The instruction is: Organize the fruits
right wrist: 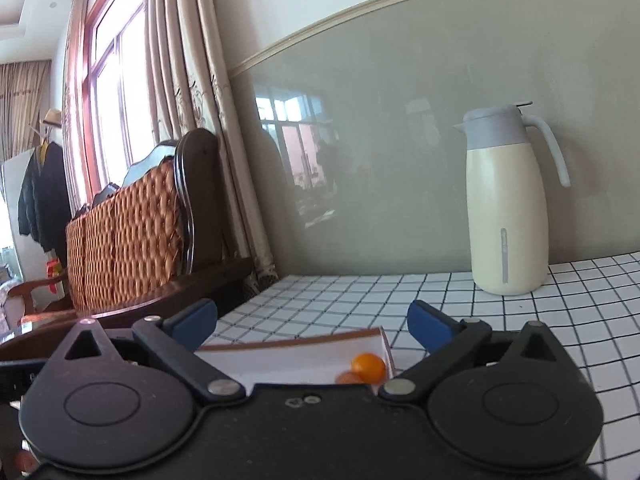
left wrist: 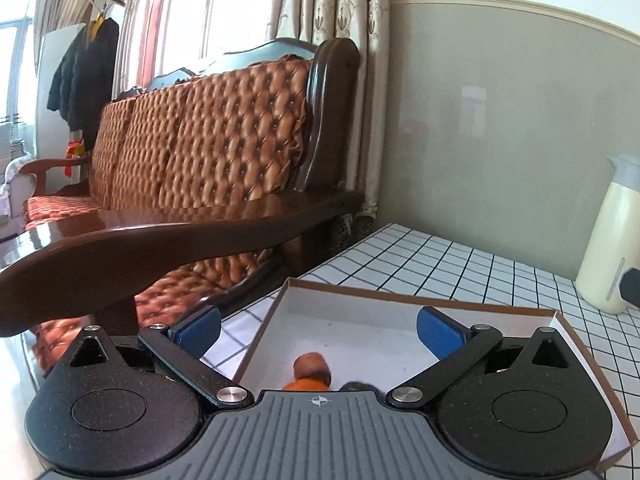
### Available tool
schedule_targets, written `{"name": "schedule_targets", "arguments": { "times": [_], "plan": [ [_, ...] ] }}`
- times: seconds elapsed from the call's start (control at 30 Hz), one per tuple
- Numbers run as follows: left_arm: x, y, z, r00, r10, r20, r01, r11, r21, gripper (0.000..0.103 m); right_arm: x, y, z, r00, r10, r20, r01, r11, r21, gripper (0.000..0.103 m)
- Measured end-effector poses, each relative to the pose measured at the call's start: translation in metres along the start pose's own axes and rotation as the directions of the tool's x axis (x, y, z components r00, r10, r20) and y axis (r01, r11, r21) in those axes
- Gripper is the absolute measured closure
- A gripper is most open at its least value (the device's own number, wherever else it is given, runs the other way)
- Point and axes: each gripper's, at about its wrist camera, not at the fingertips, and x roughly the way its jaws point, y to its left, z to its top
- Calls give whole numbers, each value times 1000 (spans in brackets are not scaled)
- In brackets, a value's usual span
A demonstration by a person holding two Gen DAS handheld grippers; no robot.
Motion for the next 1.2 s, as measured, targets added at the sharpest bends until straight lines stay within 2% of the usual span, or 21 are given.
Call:
{"name": "schedule_targets", "arguments": {
  "times": [0.2,0.43,0.63,0.8,1.0,1.2],
  "plan": [
    [-38,1,-2,1000,-5,-6,5,1000,18,0,-36,-3,4,999,-15,-38,15,1000,-10,6],
    [-103,0,-6,999,-41,-8,42,996,78,0,-90,0,7,996,-39,-86,36,999,-31,6],
    [-162,6,-7,996,-81,-27,82,994,71,0,-133,9,18,996,-46,-79,43,999,-32,6],
    [-196,8,-12,994,-108,-15,109,987,116,0,-160,15,29,997,-45,-61,42,998,-48,6],
    [-207,11,-8,990,-128,-57,133,986,103,0,-172,26,34,999,-19,-47,16,998,-68,6],
    [-209,17,-4,992,-120,-48,124,989,84,0,-170,30,30,998,-3,-64,-1,997,-71,6]
  ]
}}
